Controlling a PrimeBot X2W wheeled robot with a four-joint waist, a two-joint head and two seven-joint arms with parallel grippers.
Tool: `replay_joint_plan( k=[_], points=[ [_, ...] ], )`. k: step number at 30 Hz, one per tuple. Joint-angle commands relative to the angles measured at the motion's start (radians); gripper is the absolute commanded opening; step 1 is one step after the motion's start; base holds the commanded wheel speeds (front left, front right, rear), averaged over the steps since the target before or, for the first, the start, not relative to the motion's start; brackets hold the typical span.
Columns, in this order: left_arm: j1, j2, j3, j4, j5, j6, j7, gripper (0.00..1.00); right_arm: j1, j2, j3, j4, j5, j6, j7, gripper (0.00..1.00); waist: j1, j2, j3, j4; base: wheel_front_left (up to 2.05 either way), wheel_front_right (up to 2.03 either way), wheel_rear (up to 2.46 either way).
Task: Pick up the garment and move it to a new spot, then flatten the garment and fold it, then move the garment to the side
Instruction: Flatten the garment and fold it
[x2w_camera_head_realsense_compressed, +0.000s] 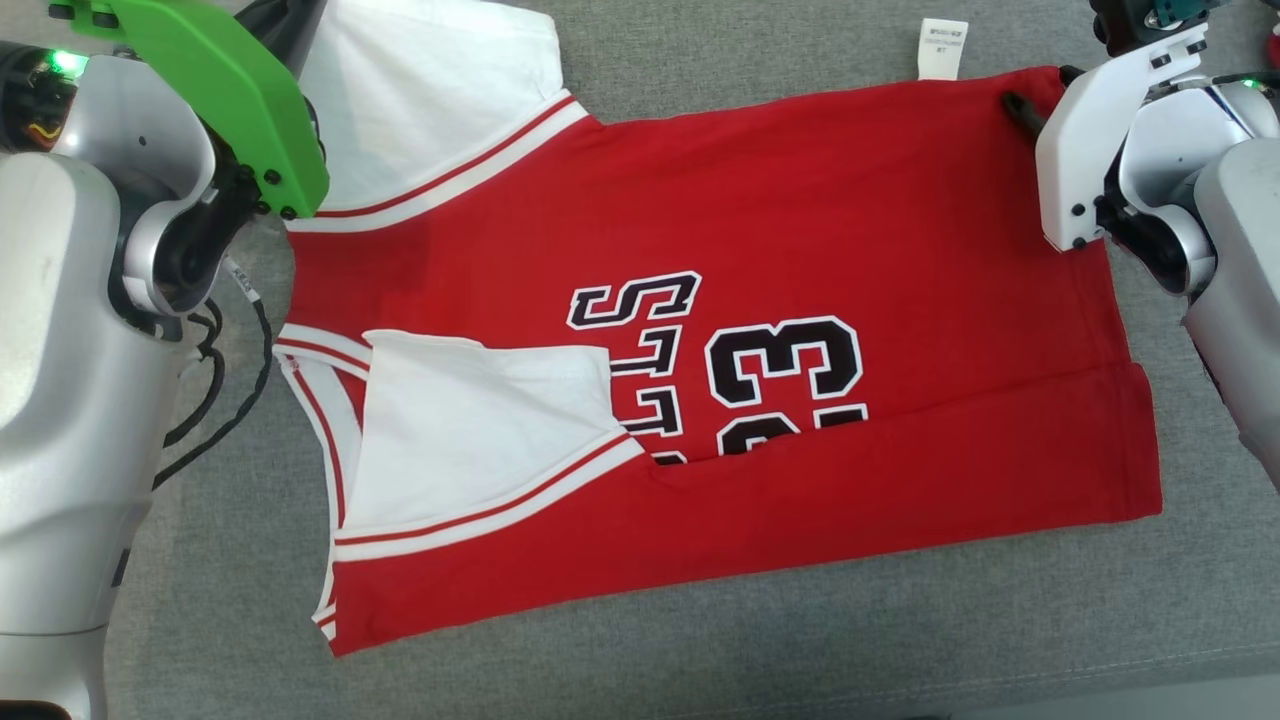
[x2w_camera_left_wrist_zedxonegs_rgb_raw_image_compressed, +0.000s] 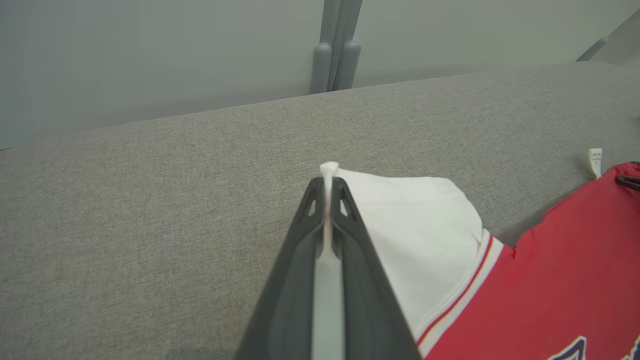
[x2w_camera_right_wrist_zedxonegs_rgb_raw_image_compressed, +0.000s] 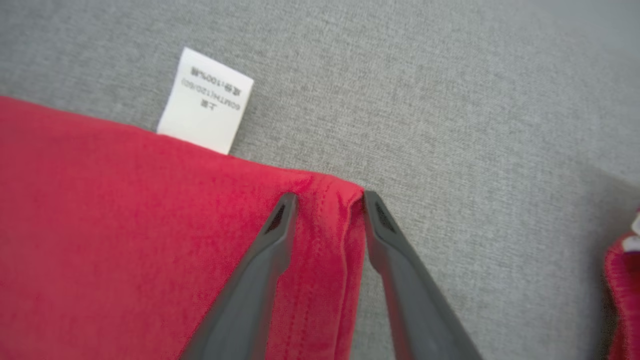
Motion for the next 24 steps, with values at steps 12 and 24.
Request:
replay_joint_plan(
  k=[12, 24],
  points=[
    [0.04, -0.015, -0.008, -0.01, -0.015, -0.017, -0.061, 0.0, -0.018, 0.002, 0.042, 0.121, 0.008, -0.002, -0.206, 0.0, -0.0001, 0.0, -0.061, 0.005, 0.0, 0.0, 0.0],
    [0.319, 0.038, 0.009, -0.236, -0.055, 0.028, -0.115, 0.0, 0.154, -0.059, 0.111, 0.025, 0.039, -0.002, -0.371, 0.0, -0.0001, 0.0, -0.182, 0.01, 0.0, 0.0, 0.0]
  ],
)
